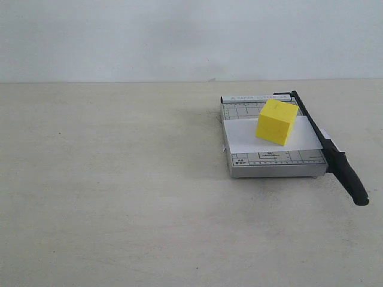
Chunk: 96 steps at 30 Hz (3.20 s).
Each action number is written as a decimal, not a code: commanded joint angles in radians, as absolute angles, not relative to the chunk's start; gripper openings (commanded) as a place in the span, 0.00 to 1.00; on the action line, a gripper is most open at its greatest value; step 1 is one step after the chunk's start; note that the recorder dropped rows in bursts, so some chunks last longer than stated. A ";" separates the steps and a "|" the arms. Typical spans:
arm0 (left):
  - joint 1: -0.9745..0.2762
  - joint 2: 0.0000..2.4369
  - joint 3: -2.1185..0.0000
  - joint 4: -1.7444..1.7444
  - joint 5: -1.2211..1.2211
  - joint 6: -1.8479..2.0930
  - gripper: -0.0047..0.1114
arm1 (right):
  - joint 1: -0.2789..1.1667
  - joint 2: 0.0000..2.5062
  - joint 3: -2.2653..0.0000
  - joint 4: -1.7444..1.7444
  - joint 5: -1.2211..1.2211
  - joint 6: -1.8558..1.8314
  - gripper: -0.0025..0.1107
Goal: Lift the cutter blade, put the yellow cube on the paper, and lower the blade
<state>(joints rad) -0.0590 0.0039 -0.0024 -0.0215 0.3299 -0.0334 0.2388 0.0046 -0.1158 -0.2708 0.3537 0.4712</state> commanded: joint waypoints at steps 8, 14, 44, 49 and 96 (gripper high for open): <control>-0.055 0.000 0.000 -0.030 0.315 -0.032 0.08 | 0.238 0.000 0.000 -0.269 0.165 0.383 0.06; -0.055 0.000 0.000 -0.030 0.315 -0.032 0.08 | 0.238 0.000 0.000 -0.264 0.155 0.298 0.06; -0.055 0.000 0.000 -0.030 0.315 -0.032 0.08 | 0.238 0.000 0.000 -0.273 0.161 0.088 0.06; -0.055 0.000 0.000 -0.030 0.315 -0.032 0.08 | 0.238 0.000 0.000 -0.273 0.161 0.088 0.06; -0.055 0.000 0.000 -0.030 0.315 -0.032 0.08 | 0.238 0.000 0.000 -0.275 0.158 0.092 0.06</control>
<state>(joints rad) -0.0590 0.0039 -0.0024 -0.0215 0.3299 -0.0334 0.2388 0.0046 -0.0047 -0.2704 0.1664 0.0898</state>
